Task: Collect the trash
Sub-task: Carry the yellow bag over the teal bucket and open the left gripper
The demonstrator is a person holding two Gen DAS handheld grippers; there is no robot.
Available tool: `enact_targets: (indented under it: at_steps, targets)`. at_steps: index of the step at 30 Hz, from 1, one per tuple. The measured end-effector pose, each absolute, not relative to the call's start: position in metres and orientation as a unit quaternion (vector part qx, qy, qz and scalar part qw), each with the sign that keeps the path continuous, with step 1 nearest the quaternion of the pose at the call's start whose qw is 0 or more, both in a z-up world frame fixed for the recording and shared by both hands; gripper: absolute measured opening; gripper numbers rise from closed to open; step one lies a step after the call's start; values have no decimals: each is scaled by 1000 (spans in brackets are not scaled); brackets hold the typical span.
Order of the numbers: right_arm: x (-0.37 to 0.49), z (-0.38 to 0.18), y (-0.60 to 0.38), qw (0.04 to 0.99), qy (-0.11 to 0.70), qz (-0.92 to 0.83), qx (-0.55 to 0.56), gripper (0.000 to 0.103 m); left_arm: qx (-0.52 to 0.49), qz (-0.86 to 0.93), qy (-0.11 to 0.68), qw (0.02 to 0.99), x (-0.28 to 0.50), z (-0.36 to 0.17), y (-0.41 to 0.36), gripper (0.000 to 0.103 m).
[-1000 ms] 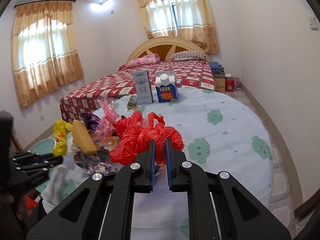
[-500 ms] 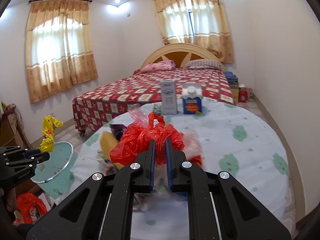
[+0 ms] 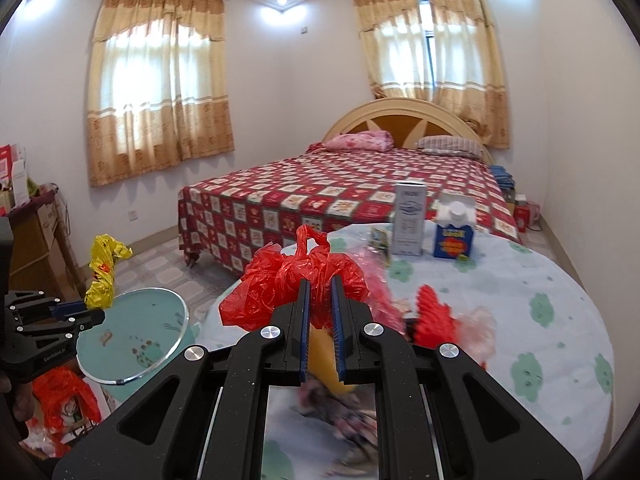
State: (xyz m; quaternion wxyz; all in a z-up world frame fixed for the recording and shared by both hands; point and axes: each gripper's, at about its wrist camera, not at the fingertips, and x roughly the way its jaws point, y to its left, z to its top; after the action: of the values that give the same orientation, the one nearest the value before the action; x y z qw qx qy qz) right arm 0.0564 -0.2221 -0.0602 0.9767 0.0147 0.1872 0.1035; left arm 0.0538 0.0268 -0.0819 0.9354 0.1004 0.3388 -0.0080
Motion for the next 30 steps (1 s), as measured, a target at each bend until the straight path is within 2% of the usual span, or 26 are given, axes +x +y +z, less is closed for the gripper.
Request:
enact_targets:
  at_steps: [30]
  targets:
    - [104,-84,-128,960,211,181,-37,11,75,69,354,930,66,-91,103,19]
